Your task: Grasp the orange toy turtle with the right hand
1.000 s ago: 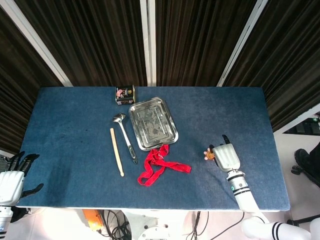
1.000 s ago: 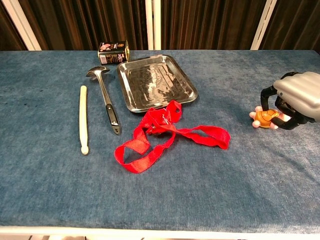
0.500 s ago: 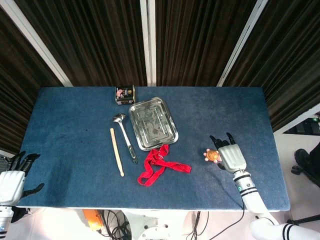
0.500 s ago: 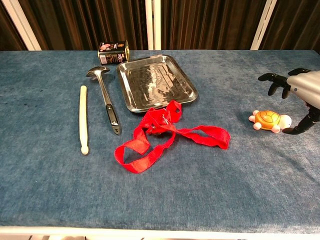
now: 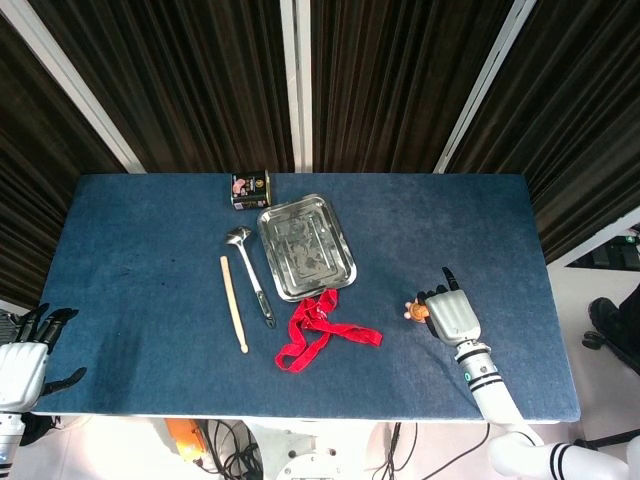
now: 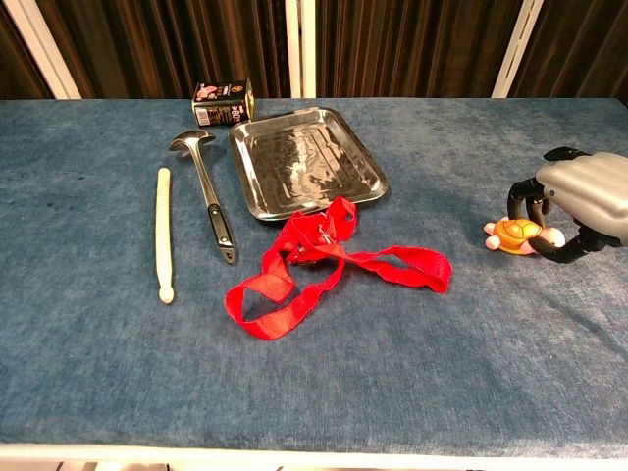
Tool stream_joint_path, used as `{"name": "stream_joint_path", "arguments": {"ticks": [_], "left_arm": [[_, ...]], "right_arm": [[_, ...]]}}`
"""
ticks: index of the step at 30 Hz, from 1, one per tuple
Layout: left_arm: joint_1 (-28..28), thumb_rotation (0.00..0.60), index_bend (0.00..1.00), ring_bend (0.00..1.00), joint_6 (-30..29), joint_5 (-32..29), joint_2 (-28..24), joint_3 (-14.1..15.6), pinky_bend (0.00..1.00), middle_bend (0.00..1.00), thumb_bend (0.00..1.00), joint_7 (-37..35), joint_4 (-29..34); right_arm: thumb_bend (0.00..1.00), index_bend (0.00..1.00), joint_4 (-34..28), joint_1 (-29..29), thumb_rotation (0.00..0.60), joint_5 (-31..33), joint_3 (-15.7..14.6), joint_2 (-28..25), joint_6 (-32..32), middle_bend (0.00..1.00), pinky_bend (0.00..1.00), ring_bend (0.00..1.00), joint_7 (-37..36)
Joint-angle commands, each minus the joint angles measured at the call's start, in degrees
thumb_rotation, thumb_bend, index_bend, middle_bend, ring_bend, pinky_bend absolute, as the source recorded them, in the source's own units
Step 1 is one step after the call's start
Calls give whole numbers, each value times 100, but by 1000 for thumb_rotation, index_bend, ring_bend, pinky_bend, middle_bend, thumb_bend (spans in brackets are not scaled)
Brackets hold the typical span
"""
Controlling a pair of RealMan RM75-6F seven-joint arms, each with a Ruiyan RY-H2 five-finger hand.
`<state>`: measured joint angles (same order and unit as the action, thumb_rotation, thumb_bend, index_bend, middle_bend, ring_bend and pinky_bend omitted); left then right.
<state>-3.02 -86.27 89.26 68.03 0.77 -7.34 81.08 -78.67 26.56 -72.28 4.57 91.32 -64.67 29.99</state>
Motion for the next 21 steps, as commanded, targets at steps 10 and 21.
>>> {"name": "stream_joint_path", "arguments": {"ticks": [10,21], "left_arm": [[11,600,147,0,-42,24,-18,-2,105,139,133,9,14],[0,600,147,0,-114,85,-77,-23,106,139,133,218,265]], "right_arm": [[286,928,328,-35,600,-359,-92,133,-165,858,126,598,-316],[0,0,-69,-139,600,-777,-90,-303,-390,0,0,0,-1261]]}}
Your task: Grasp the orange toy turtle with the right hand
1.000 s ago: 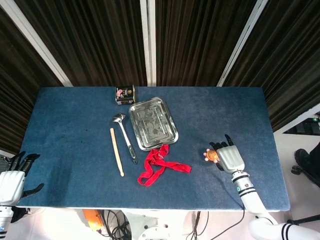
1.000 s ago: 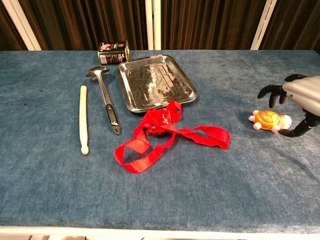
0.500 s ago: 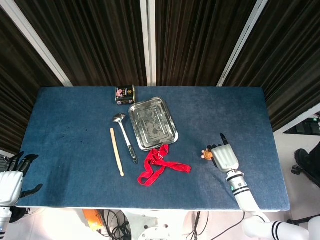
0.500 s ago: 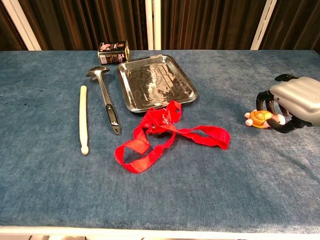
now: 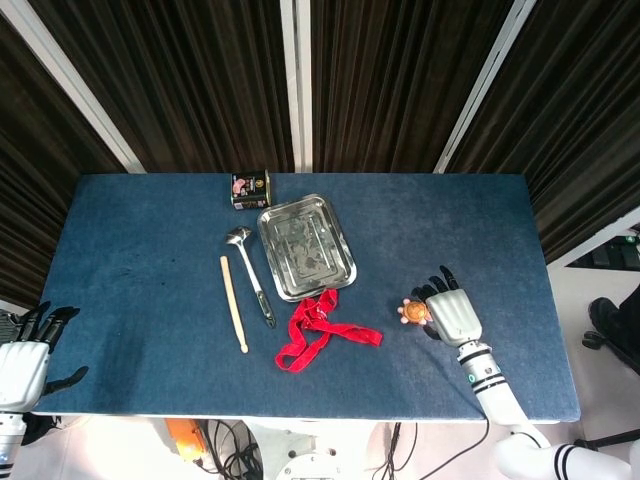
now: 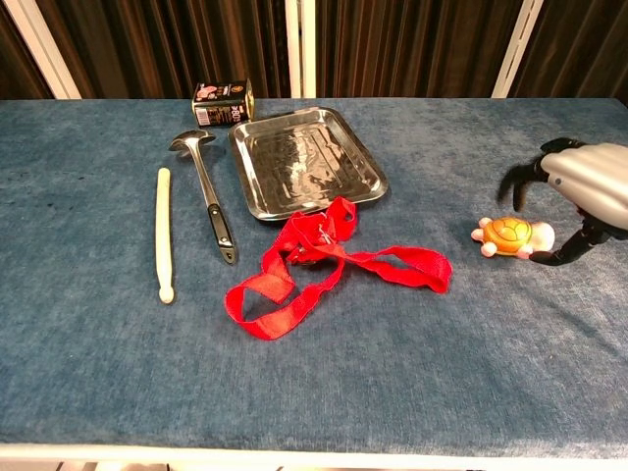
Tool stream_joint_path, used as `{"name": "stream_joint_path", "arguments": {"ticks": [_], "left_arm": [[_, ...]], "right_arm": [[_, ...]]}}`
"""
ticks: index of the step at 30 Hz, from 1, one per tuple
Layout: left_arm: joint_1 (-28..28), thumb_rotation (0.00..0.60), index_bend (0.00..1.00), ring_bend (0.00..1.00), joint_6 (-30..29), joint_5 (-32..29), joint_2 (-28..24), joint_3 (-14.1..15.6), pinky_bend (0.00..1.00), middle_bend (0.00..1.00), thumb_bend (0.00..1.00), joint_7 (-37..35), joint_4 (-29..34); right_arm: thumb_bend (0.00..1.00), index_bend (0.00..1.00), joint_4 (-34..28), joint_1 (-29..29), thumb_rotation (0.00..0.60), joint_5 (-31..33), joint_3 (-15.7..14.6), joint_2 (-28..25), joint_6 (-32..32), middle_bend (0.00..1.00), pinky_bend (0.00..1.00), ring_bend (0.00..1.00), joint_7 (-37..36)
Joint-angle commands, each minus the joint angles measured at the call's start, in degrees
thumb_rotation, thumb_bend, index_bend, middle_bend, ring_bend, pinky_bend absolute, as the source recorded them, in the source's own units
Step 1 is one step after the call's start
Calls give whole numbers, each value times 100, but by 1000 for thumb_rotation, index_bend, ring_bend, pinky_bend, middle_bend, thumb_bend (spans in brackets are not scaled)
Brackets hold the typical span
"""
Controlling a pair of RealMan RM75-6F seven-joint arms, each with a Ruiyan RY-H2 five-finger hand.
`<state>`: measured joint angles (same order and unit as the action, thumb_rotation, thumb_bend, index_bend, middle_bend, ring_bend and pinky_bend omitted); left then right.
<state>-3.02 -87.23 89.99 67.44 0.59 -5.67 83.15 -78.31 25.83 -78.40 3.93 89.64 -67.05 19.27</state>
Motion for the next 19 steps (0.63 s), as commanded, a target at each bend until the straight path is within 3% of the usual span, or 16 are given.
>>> {"name": "stream_joint_path", "arguments": {"ticks": [1,12,19], "left_arm": [[1,600,147,0,-23,18,-28,-4,106,139,133,78,92],[-3,600,146,0,-105,49,-154,-48,105,131,133,283,387],[110,600,147,0,-338,109,-100,-40,101,109,133,331,359]], "right_arm": [[0,0,-149,-101,600,-198,-39,-182,-210,0,0,0,-235],[0,0,-1189,-1263,600,-544,-535,-1558,-1624,0,0,0,-696],[6,0,-1130,-1908,600,-423,-702,-1967,-2102,0,0,0,-1220]]}}
